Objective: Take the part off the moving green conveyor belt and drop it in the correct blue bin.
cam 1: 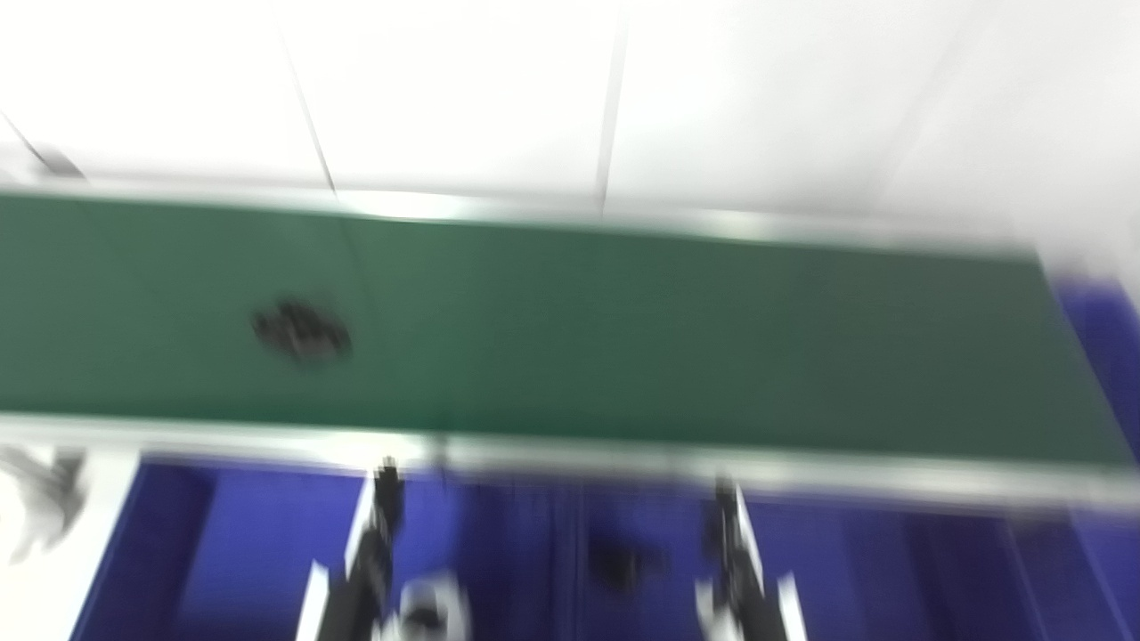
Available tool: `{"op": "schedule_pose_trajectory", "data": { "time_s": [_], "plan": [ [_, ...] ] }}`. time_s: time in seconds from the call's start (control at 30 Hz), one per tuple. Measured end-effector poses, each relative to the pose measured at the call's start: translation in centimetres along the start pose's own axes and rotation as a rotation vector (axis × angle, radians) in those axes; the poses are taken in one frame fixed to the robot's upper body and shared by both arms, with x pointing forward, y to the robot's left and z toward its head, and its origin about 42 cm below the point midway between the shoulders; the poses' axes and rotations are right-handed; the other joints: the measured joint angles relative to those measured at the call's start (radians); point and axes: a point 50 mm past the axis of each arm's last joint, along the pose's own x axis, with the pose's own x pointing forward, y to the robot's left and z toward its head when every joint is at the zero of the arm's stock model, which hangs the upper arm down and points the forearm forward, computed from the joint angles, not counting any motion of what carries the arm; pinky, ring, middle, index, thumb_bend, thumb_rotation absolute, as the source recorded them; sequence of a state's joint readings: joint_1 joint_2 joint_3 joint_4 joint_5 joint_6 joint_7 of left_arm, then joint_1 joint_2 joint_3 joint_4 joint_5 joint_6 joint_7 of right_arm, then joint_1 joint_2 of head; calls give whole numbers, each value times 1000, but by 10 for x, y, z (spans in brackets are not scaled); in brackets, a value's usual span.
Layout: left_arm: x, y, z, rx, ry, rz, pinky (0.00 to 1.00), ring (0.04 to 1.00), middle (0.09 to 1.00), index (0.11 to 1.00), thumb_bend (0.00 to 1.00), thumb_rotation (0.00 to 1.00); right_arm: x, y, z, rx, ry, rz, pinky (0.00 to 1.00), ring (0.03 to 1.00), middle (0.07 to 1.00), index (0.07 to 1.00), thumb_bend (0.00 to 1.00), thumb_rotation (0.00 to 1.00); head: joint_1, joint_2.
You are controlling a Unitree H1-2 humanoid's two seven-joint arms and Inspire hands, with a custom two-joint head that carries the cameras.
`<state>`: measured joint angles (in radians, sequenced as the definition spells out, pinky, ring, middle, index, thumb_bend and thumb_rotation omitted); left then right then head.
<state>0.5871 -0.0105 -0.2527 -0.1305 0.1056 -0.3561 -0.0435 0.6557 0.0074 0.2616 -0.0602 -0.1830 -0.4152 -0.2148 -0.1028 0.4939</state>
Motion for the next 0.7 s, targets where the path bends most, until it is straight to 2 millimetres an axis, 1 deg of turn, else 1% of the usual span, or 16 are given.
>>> {"op": "schedule_pose_trajectory", "data": {
  "time_s": [0.07, 0.1, 0.13, 0.2, 0.27, 0.3, 0.33, 0.43, 0.47, 0.5, 0.53, 0.57, 0.6, 0.63, 0.67, 0.7],
  "plan": [
    [1, -3, -6, -8, 2, -2, 1000, 1000, 1000, 1000, 745, 794, -1, -3, -5, -6, 15, 5, 1000, 984, 1000, 1000, 826, 915, 30, -37],
    [2, -5, -8, -12, 3, -5, 1000, 1000, 1000, 1000, 746, 790, -1, -4, -7, -8, 20, 7, 1000, 984, 1000, 1000, 832, 915, 35, -41],
    [3, -6, -10, -15, 1, -8, 1000, 1000, 1000, 1000, 749, 787, 0, -6, -9, -9, 24, 8, 1000, 985, 1000, 1000, 832, 917, 49, -58],
    [8, -9, -13, -19, -6, -15, 1000, 1000, 1000, 1000, 745, 785, 2, -10, -13, -18, 30, 13, 1000, 985, 1000, 1000, 831, 919, 49, -58],
    [12, -11, -16, -24, -13, -15, 1000, 1000, 1000, 1000, 739, 776, 6, -14, -16, -23, 30, 8, 995, 983, 1000, 1000, 812, 907, 84, -78],
    [13, -13, -17, -28, -12, -12, 1000, 1000, 1000, 1000, 749, 775, 8, -16, -16, -23, 27, 3, 994, 984, 1000, 1000, 808, 901, 84, -78],
    [15, -16, -18, -31, -9, -8, 1000, 998, 1000, 1000, 768, 774, 10, -18, -16, -23, 24, -1, 998, 991, 1000, 1000, 809, 895, 101, -77],
    [17, -25, -22, -37, 3, -7, 1000, 989, 1000, 1000, 784, 767, 13, -23, -16, -16, 22, -10, 1000, 999, 1000, 1000, 820, 889, 117, -71],
    [18, -26, -22, -30, 4, -8, 1000, 985, 1000, 1000, 787, 765, 14, -24, -16, -14, 22, -10, 999, 999, 1000, 1000, 820, 884, 132, -60],
    [18, -26, -22, -26, 3, -4, 1000, 981, 1000, 1000, 792, 767, 14, -26, -16, -15, 21, -8, 995, 997, 1000, 1000, 819, 874, 132, -60],
    [18, -26, -22, -24, 2, -1, 1000, 976, 1000, 1000, 793, 772, 14, -28, -17, -16, 22, -5, 987, 993, 1000, 1000, 806, 847, 140, -49],
    [18, -26, -21, -18, 1, 1, 1000, 971, 998, 1000, 796, 772, 15, -30, -16, -20, 20, 0, 972, 983, 1000, 996, 784, 810, 152, -19],
    [18, -26, -20, -13, -3, 0, 1000, 965, 994, 1000, 795, 772, 15, -32, -16, -23, 17, 3, 953, 969, 1000, 988, 748, 753, 152, -18],
    [17, -26, -19, -10, -8, 1, 1000, 964, 993, 1000, 795, 772, 15, -34, -14, -27, 10, 6, 948, 965, 1000, 987, 740, 739, 152, -18],
    [17, -26, -17, -9, -14, 2, 1000, 963, 992, 1000, 795, 772, 15, -35, -11, -29, 1, 8, 945, 963, 1000, 986, 735, 730, 158, 7],
    [17, -26, -14, -8, -21, 6, 997, 958, 989, 1000, 791, 768, 16, -36, -9, -29, -8, 9, 927, 948, 989, 977, 739, 705, 158, 8]
  ]
}}
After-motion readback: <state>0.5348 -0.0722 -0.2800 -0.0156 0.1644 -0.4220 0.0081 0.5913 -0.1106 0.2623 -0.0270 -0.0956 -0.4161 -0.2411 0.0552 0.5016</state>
